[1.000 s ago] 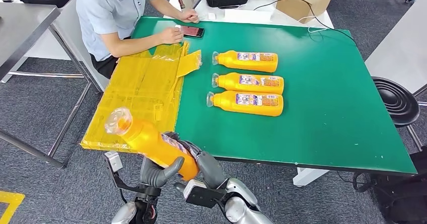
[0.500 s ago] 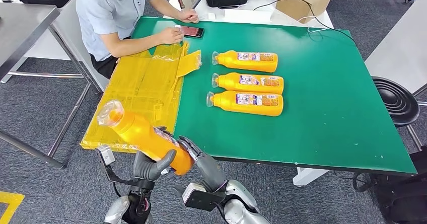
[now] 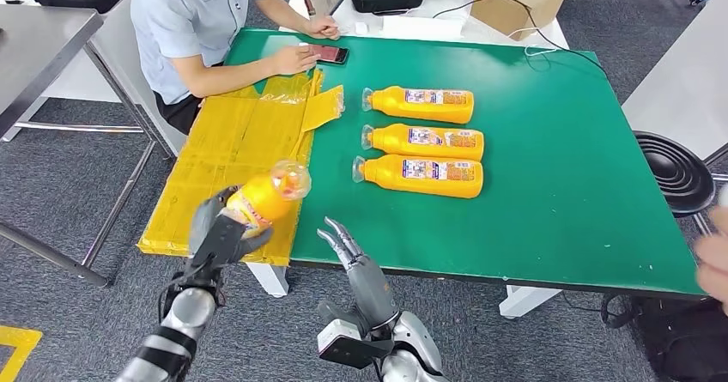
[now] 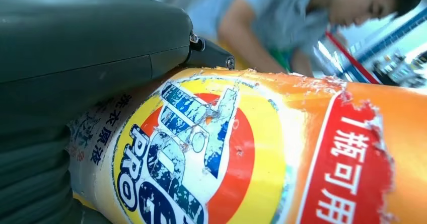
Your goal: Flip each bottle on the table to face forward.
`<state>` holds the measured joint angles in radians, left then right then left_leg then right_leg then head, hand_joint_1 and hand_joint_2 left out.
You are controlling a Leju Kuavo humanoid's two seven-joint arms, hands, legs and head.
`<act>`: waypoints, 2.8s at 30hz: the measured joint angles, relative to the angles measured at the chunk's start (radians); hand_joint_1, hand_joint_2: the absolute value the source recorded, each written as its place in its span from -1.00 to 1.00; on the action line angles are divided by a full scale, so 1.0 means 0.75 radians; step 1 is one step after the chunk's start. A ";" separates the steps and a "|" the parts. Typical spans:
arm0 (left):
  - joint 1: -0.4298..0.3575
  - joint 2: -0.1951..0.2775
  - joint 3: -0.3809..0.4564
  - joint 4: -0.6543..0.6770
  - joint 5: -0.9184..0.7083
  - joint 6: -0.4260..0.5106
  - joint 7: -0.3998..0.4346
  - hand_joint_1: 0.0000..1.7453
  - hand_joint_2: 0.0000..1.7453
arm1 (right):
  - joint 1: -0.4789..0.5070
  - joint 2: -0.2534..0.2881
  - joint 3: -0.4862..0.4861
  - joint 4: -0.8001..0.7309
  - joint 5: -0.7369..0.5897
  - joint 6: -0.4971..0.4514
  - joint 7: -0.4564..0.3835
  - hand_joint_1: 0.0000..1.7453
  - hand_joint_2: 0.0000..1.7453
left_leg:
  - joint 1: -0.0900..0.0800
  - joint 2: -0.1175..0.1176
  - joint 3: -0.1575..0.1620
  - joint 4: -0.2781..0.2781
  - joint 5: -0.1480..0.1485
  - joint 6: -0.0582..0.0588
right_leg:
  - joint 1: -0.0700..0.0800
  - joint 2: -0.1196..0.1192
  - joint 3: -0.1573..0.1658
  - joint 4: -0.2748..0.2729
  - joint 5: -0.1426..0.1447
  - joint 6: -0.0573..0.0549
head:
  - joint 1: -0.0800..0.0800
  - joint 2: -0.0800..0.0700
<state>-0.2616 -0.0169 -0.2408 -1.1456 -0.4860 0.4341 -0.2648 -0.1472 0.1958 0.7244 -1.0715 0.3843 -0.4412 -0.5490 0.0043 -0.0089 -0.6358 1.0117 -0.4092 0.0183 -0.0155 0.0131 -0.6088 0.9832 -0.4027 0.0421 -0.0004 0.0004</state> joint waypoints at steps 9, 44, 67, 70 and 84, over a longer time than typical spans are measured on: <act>-0.197 0.061 0.053 0.264 -0.294 0.049 0.082 1.00 1.00 | 0.001 0.002 -0.009 -0.012 -0.055 0.072 -0.013 -1.00 -1.00 | 0.000 -0.001 0.000 0.000 0.000 0.000 | 0.000 0.000 0.000 0.000 0.000 0.000 | 0.000 0.000; -0.614 0.183 0.017 0.984 -0.419 -0.741 -0.241 -1.00 1.00 | -0.015 0.038 0.043 0.055 -0.216 0.205 -0.049 -1.00 -1.00 | 0.000 -0.001 0.018 -0.001 -0.002 -0.003 | 0.001 0.000 0.017 0.003 -0.004 -0.005 | -0.001 0.000; -0.216 -0.015 0.165 0.245 0.460 -0.753 -0.564 -1.00 1.00 | -0.047 0.060 0.058 0.146 -0.206 0.217 -0.073 -1.00 -1.00 | -0.001 -0.009 0.011 0.000 -0.002 -0.003 | -0.001 -0.007 0.012 0.003 -0.007 -0.002 | 0.000 0.000; -0.160 -0.064 0.169 0.039 0.696 -0.769 -0.481 -1.00 1.00 | -0.047 0.060 0.058 0.156 -0.196 0.196 -0.078 -1.00 -1.00 | 0.000 -0.009 0.009 0.000 -0.002 -0.003 | 0.000 -0.007 0.010 0.003 -0.008 -0.002 | 0.000 0.000; 0.173 -0.222 0.104 -0.528 1.203 -0.719 -0.274 -1.00 1.00 | 0.085 0.008 -0.049 -0.049 -0.239 -0.071 -0.175 -1.00 1.00 | -0.002 -0.009 0.005 0.000 -0.005 -0.002 | -0.002 -0.007 0.006 0.002 -0.008 -0.001 | 0.000 0.000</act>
<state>-0.1319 -0.1834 -0.1630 -1.5418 0.4164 -0.1051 -0.4704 -0.0835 0.2020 0.6879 -1.1081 0.2048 -0.4945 -0.6806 0.0031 -0.0154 -0.6323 1.0115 -0.4131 0.0165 -0.0167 0.0078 -0.6046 0.9846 -0.4090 0.0409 -0.0007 0.0004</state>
